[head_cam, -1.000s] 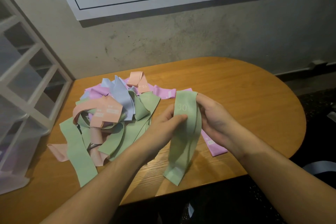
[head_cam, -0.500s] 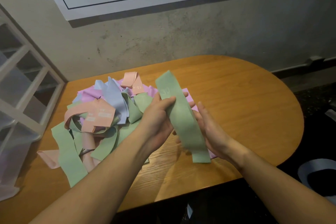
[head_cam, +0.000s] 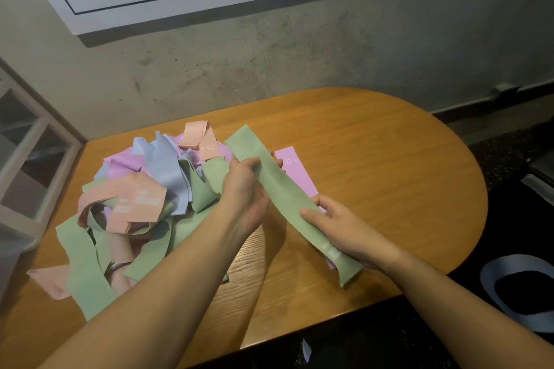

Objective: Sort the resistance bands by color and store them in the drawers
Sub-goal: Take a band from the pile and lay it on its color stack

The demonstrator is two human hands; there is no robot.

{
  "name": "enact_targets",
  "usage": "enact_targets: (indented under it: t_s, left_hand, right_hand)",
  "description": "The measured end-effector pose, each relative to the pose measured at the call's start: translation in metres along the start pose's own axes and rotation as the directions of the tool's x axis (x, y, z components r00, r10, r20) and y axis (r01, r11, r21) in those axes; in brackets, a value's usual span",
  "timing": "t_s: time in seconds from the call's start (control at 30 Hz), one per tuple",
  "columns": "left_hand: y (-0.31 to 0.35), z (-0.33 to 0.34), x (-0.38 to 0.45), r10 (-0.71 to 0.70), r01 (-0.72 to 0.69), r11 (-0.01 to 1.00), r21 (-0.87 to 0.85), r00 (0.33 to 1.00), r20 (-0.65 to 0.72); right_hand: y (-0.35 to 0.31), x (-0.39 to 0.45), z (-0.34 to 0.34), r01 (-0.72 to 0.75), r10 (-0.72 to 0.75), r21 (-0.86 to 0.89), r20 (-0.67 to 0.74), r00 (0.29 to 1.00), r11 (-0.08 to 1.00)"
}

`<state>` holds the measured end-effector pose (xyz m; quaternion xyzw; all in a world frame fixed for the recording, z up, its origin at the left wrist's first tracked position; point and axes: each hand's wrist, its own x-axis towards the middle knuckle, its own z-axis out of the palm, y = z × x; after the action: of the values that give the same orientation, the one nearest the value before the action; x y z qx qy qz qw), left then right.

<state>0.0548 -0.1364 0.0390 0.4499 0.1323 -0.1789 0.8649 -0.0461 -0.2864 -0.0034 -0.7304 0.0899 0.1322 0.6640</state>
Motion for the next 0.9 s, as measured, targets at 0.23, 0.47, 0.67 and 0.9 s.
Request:
enact_targets:
  t_s: [0.23,0.47,0.67,0.9]
  left_hand:
    - [-0.013,0.021,0.033,0.026,-0.028,0.966,0.258,1.0,0.013]
    - [-0.04,0.052,0.071,0.031,-0.019,0.912,0.409,0.999,-0.022]
    - [-0.061,0.07,0.101,0.042,-0.006,0.816,0.578,0.998,-0.049]
    - [-0.081,0.068,0.14,0.051,-0.021,0.653,0.757,0.999,-0.016]
  right_hand:
    - [0.013,0.003,-0.029,0.042,-0.058,-0.15,-0.104,0.993,0.988]
    - [0.03,0.008,-0.063,-0.01,-0.112,-0.393,-0.286,0.952,0.919]
    - [0.04,0.007,-0.085,-0.121,-0.146,-0.766,-0.27,0.952,0.631]
    - [0.081,0.015,-0.097,0.04,-0.501,-0.842,-0.282,0.818,0.538]
